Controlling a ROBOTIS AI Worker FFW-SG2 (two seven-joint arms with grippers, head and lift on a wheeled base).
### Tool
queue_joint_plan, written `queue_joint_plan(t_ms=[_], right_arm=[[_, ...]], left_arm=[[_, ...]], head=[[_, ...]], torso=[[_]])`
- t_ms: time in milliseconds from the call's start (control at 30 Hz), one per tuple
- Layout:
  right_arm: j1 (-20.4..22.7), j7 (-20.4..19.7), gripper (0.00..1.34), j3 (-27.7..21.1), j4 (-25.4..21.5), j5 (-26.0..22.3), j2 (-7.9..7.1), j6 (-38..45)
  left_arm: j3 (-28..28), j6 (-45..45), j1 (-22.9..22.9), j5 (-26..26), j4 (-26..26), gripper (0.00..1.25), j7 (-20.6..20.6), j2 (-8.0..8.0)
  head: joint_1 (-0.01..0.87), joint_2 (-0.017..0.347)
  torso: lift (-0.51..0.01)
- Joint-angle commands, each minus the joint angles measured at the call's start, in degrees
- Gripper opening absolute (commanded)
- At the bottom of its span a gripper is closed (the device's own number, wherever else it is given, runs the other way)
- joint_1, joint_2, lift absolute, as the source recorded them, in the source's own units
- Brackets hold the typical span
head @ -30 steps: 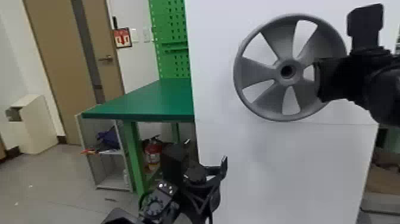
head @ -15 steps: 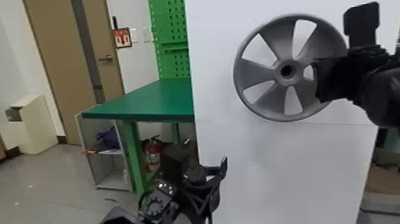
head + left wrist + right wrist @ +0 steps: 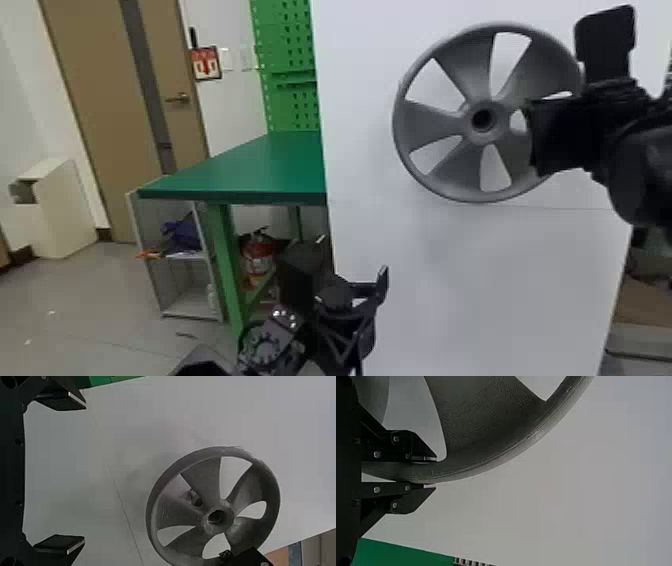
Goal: Hold the wheel and insert it
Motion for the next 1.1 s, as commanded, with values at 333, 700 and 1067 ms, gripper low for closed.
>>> queue_joint_plan(t_ms=[333, 700, 1067], right_arm=[[3.1, -7.0, 0.14, -6.3, -0.8, -5.0, 0.05, -9.2], [-0.5, -7.0, 0.14, -4.8, -0.6, -5.0, 0.05, -2.5], [-4.5, -7.0, 0.14, -4.2, 2.3, -4.6, 0.05, 2.8]], left_arm=[[-0.8, 0.0, -0.6, 0.6, 0.0, 1.15, 0.4, 0.66], [-1.2, 0.0, -1.0, 0.7, 0.0, 1.15, 0.5, 0.93], [-1.7, 0.0, -1.1, 0.8, 0.0, 1.15, 0.6, 1.46]], head=[[0.342, 0.325], [0.344, 0.325], [0.344, 0.325]], torso=[[-0.443], [-0.443], [-0.443]])
